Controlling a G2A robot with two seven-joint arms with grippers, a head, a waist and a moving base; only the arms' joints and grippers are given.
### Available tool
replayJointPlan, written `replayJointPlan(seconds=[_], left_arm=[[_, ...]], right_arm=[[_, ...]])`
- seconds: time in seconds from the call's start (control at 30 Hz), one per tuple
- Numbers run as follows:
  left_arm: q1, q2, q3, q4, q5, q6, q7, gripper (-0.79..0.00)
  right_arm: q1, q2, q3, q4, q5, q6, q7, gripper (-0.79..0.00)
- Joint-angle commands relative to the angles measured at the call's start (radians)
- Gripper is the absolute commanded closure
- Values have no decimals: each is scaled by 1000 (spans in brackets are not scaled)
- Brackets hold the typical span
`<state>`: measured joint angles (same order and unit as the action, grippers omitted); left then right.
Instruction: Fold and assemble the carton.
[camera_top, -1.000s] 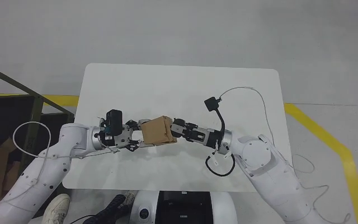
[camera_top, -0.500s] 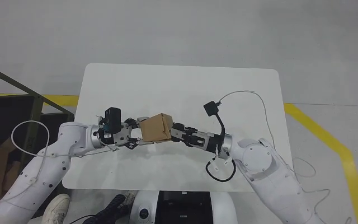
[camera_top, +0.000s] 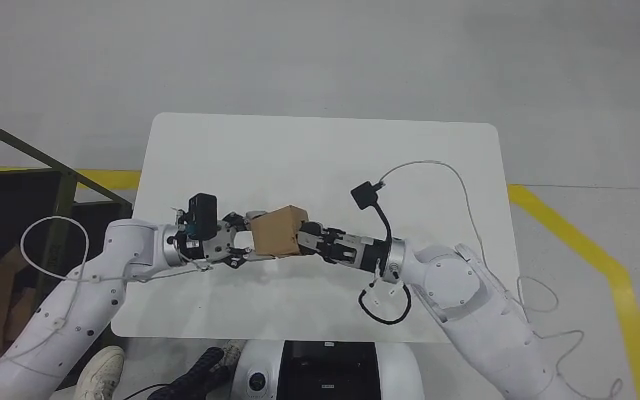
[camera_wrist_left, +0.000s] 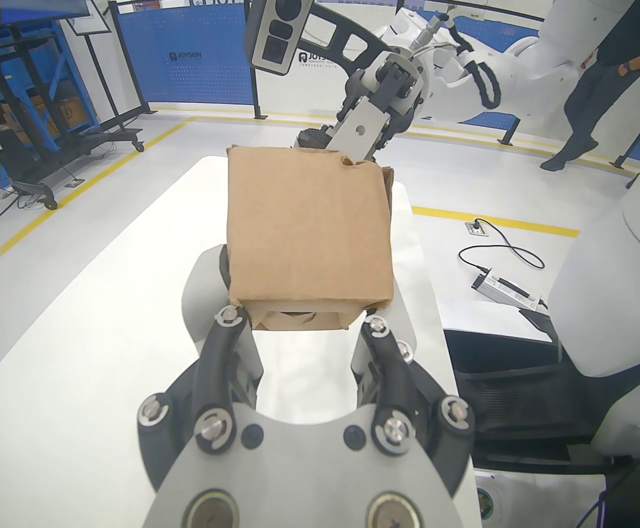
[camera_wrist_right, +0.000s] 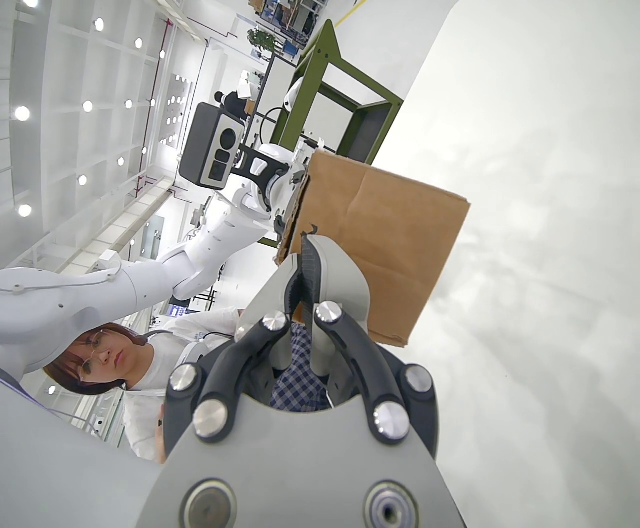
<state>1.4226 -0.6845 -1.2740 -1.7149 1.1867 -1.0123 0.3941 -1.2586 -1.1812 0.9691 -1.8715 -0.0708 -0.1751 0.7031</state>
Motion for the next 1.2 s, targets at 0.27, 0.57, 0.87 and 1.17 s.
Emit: replayJointPlan(seconds=[0.27,0.57,0.87,1.17], left_arm=[[0,3,6,7,-6,0,-1,-292],[-5,1,32,45,42,0,-33,-299],[-67,-20,97,119,178,45,-97,-305],[-149,-51,185,211,212,44,-143,-342]], right_arm=[[-36,12,64,-35,-63,5,-47,0],[-82,20,119,-33,-104,-76,-150,0],[-142,22,139,-11,-187,-180,-274,0],[-193,22,138,6,-253,-229,-359,0]])
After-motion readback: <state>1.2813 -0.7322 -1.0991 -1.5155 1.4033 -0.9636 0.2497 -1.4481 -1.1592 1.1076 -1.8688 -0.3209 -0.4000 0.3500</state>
